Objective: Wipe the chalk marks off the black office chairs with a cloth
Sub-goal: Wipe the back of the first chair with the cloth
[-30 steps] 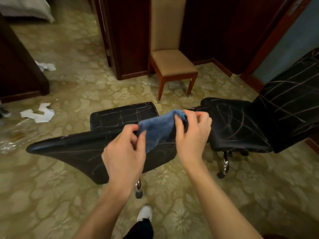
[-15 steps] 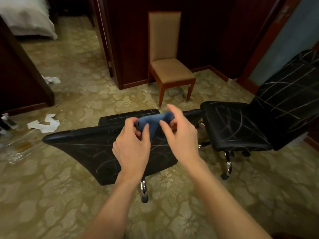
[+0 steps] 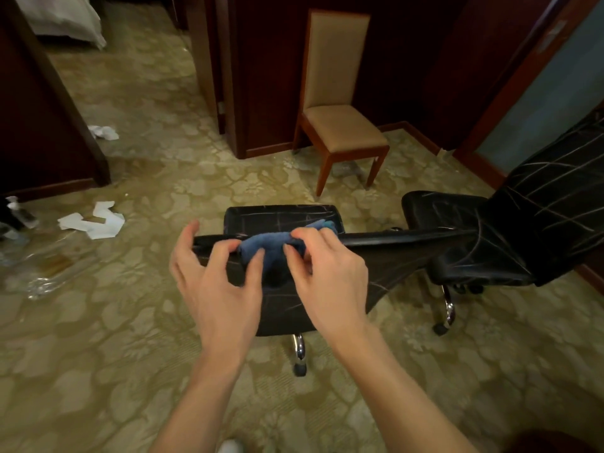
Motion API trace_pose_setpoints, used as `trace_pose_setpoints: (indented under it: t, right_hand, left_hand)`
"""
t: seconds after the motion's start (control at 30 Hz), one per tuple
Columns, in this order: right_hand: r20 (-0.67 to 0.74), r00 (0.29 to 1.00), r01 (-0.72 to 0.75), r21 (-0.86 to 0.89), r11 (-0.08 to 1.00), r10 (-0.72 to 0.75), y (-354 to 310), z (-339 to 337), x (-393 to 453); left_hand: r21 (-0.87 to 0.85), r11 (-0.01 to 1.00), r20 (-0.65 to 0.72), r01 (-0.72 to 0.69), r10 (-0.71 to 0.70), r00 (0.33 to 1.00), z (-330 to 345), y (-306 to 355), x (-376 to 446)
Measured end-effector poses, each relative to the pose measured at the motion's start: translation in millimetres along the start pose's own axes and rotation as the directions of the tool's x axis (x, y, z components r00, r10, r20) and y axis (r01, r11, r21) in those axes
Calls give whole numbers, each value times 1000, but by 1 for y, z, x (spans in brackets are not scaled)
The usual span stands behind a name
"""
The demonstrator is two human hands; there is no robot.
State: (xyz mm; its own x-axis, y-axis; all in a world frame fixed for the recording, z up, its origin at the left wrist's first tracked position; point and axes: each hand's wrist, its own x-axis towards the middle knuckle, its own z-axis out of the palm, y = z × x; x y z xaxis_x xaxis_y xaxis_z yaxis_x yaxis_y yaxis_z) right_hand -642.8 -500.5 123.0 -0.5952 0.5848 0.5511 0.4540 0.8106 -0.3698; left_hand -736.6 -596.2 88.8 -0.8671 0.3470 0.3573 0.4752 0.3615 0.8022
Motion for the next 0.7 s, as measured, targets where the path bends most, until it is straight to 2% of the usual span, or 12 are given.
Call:
trace_pose_setpoints:
  t: [0.13, 0.23, 0.37, 0.43, 0.5, 0.6, 0.7]
  right_hand:
    - [47, 999, -23, -108, 994, 28, -52, 25, 9]
    - [51, 998, -37, -135, 990, 44, -72, 37, 15]
    - [33, 998, -38, -193, 980, 45, -83, 46, 33]
    - [38, 998, -49, -200, 979, 58, -81, 44, 38]
    - [45, 996, -70, -185, 980, 79, -73, 38, 36]
    - [-17, 996, -87, -182, 979, 85, -54, 25, 23]
    - [-68, 991, -131, -222, 966, 118, -32, 9, 12]
  left_hand:
    - [-90, 993, 92, 79, -71, 993, -31, -31, 33]
    - [-50, 993, 103, 107, -101, 990, -42, -40, 51]
    - [52, 999, 75, -6, 2, 997, -39, -35, 64]
    - [115, 993, 32, -35, 32, 999, -35, -26, 66]
    - [96, 995, 26, -32, 30, 999, -32, -14, 66]
    - [-36, 998, 113, -42, 46, 993, -24, 1, 56]
    - [-79, 995, 168, -59, 72, 983, -12, 19, 36]
